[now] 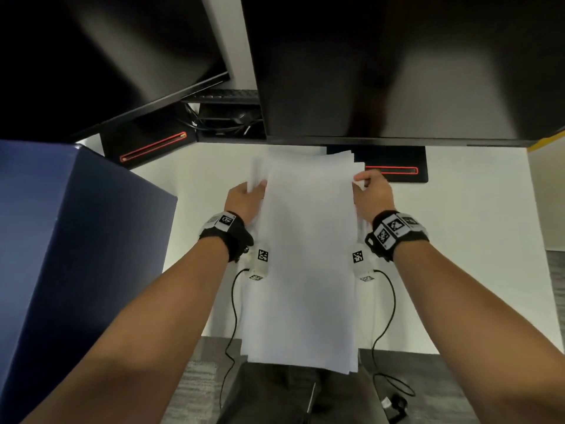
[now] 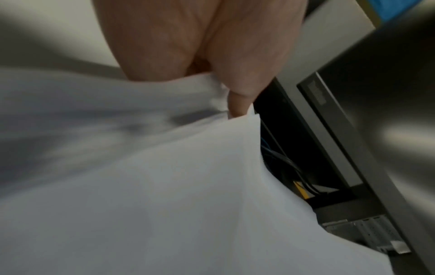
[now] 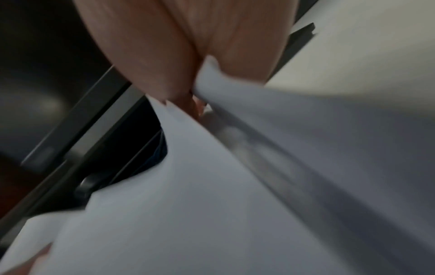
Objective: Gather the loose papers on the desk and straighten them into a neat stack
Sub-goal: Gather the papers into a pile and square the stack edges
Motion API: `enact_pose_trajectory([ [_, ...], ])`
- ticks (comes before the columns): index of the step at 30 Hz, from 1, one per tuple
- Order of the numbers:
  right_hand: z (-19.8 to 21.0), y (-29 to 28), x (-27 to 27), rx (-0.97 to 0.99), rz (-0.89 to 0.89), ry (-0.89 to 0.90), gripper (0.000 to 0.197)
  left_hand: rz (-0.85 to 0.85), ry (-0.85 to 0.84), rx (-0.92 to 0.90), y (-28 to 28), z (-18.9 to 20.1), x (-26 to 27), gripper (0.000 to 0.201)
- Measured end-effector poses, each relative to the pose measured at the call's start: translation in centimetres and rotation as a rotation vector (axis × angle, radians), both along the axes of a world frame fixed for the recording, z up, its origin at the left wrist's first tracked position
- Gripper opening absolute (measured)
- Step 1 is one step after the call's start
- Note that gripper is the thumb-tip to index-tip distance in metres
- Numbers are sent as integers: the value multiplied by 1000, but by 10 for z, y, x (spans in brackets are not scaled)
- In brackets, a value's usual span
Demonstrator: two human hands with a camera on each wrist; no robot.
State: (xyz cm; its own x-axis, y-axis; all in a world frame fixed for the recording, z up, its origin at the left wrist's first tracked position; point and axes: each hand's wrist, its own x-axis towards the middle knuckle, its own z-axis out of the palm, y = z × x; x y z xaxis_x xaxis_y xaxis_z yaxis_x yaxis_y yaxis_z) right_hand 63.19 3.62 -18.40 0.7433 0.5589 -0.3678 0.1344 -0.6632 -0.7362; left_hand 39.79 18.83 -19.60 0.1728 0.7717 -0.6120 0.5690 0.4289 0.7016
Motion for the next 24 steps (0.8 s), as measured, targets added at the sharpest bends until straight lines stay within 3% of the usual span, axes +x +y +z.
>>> enact_pose_trajectory([
  [2, 6, -18, 2, 38, -154, 62, 30, 64, -16, -32, -3, 7, -22, 82],
  [3, 6, -34, 4, -3, -196, 81, 38, 36, 7, -26, -5, 7, -38, 82],
  [6, 6, -88, -3, -205, -73, 76, 62, -255, 165, 36, -24, 5, -77, 46],
  [8, 5, -100, -24, -268, 79, 57, 51, -350, 232, 117, -39, 5, -81, 31],
  [10, 7, -89, -44, -312, 205, 1, 38, -329, 245, 162, -48, 0, -72, 32],
  [15, 11, -67, -57, -286, 142, 18, 49, -79, 70, 63, -53, -7, -70, 37],
  [18, 15, -94, -57, -261, 89, 96, 33, -216, 71, -36, -70, 3, -96, 31],
  [21, 14, -126, -70, -313, 153, 172, 32, -385, 168, -50, -99, 6, -125, 28],
  [24, 12, -137, -91, -405, 245, 52, 36, -426, 238, 9, -123, 6, -134, 36],
])
